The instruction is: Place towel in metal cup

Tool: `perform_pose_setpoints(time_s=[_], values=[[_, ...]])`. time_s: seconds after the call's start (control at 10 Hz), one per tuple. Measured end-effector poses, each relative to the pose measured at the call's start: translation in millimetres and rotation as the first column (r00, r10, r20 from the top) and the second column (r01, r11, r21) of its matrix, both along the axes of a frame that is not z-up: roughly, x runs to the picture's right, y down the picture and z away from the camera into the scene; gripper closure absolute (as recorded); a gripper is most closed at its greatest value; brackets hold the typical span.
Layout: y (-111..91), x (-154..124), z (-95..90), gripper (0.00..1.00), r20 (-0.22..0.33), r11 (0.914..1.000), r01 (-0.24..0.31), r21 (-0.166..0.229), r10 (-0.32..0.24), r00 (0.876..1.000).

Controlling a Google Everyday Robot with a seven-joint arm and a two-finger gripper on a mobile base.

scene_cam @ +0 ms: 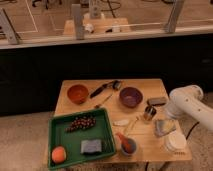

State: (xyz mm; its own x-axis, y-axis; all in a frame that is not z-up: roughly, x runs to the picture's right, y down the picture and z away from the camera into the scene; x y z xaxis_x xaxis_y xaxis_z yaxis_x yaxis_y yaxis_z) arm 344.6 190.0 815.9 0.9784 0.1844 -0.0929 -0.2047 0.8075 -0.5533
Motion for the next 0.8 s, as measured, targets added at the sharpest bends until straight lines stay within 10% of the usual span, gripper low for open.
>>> perform_pose_setpoints(time_s=[0.4, 0.8], values=[[23.0, 4.5, 12.5, 0.21, -0.015, 0.9996, 0.002, -0.03, -0.002, 1.0], [37.3, 5.8, 16.9, 0.57, -0.015, 0.9987, -0.005, -0.051, 0.004, 1.0]])
